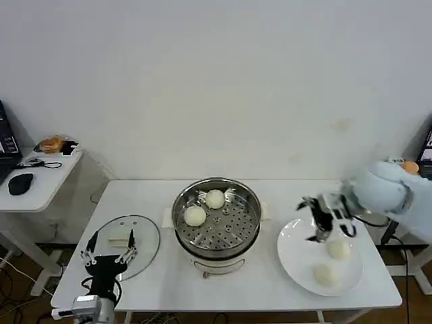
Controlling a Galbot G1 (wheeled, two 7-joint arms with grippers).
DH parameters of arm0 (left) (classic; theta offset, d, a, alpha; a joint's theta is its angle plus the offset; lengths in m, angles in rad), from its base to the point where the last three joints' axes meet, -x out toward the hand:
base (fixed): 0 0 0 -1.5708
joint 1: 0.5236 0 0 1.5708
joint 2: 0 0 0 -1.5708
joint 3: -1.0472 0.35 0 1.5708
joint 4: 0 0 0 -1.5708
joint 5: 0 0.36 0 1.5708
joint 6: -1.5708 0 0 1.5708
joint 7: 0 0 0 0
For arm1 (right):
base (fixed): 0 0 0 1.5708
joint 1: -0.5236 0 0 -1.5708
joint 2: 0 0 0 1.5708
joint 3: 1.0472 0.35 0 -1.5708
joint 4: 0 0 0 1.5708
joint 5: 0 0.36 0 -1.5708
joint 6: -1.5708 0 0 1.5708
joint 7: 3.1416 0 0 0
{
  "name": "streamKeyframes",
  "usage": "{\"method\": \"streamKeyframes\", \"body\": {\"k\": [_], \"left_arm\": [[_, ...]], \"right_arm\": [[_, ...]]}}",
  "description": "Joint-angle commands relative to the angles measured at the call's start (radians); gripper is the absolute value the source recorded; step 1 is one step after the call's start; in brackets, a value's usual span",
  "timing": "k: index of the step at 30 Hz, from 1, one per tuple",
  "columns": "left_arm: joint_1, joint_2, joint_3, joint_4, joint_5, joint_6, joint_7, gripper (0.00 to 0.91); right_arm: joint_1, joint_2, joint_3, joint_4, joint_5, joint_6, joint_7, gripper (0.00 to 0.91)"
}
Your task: Take steamed baozi put them in steamer then cover it.
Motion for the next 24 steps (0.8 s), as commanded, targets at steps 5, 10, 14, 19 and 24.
{"method": "streamKeyframes", "body": {"k": [5,10,14,19,24], "left_arm": [[0.004,-0.004,0.006,0.003,0.011,0.0,-0.001,0.907],[0.008,-0.005,-0.001,0.011,0.012,-0.002,-0.001,0.907],[0.008,-0.008,-0.003,0.019,0.016,-0.002,-0.001,0.907],[0.007,-0.01,-0.008,0.03,0.016,-0.002,0.0,0.907],[0.002,-0.011,-0.012,0.041,0.015,-0.002,0.0,0.907]], "right_arm": [[-0.556,-0.137,0.355,0.003,-0.205,0.063,-0.006,0.907],[-0.582,-0.072,0.363,-0.042,-0.211,0.052,0.011,0.907],[-0.594,-0.025,0.364,-0.08,-0.214,0.051,0.02,0.907],[-0.6,0.036,0.364,-0.125,-0.208,0.049,0.029,0.907],[-0.602,0.08,0.363,-0.159,-0.209,0.049,0.034,0.907]]}}
